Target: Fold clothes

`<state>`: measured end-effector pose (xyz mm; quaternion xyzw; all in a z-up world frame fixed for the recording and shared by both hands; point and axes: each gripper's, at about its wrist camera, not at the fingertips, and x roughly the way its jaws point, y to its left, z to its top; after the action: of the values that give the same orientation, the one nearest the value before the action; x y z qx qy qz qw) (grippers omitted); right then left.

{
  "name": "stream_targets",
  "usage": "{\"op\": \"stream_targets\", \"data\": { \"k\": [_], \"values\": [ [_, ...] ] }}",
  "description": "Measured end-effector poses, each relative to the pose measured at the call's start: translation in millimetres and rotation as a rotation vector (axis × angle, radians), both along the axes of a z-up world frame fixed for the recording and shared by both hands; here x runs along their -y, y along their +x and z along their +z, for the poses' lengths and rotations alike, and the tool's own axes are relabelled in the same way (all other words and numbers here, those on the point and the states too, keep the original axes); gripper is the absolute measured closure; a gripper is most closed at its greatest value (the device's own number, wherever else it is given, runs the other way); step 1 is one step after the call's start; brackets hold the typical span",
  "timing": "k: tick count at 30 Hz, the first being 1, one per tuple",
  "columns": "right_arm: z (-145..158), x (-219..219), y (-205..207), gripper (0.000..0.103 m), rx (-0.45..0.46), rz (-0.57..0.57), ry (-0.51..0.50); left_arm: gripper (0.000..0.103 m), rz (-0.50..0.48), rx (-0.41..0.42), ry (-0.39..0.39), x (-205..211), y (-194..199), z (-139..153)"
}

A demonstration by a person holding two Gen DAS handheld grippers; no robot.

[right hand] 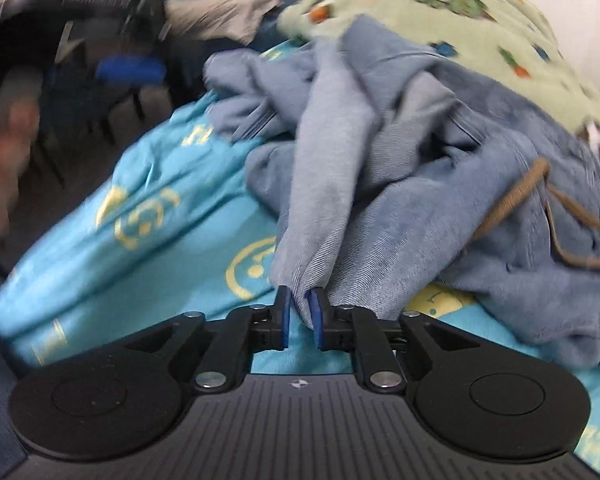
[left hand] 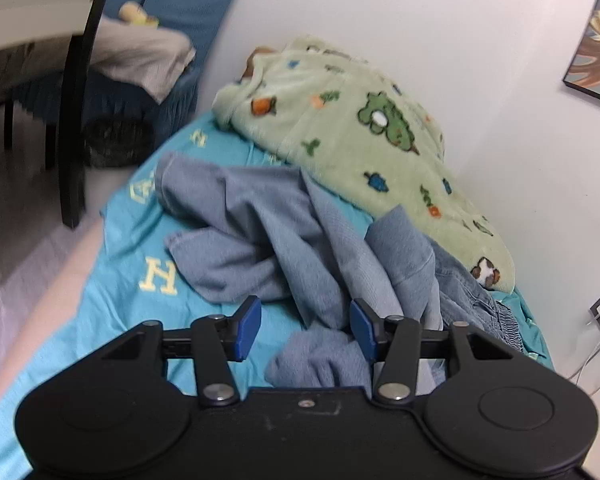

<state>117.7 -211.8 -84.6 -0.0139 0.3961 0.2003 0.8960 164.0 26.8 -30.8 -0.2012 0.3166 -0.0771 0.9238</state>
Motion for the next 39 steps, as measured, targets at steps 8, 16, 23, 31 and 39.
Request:
{"op": "stream_targets", "data": {
  "k": [8,16,23,31,39],
  "values": [
    [15,50,12,0.071,0.092,-0.186,0.306,0.057,0.031,-0.055,-0.034,12,54,7],
    [2,66,39,0.071,0.078,-0.301,0.332,0.057,0.065,-0.097,0.078,34,169,-3],
    [-6,71,51,0.071,0.079,-0.326,0.344,0.057,0.124,-0.147,0.102,35,262,-21],
    [-16,68,68,0.069,0.072,-0.306,0.336,0.069,0.134,-0.250,0.186,49,322,-42],
    [-17,72,66,0.069,0.094,-0.313,0.349,0.102,0.166,-0.168,0.204,44,292,-10]
  ]
}}
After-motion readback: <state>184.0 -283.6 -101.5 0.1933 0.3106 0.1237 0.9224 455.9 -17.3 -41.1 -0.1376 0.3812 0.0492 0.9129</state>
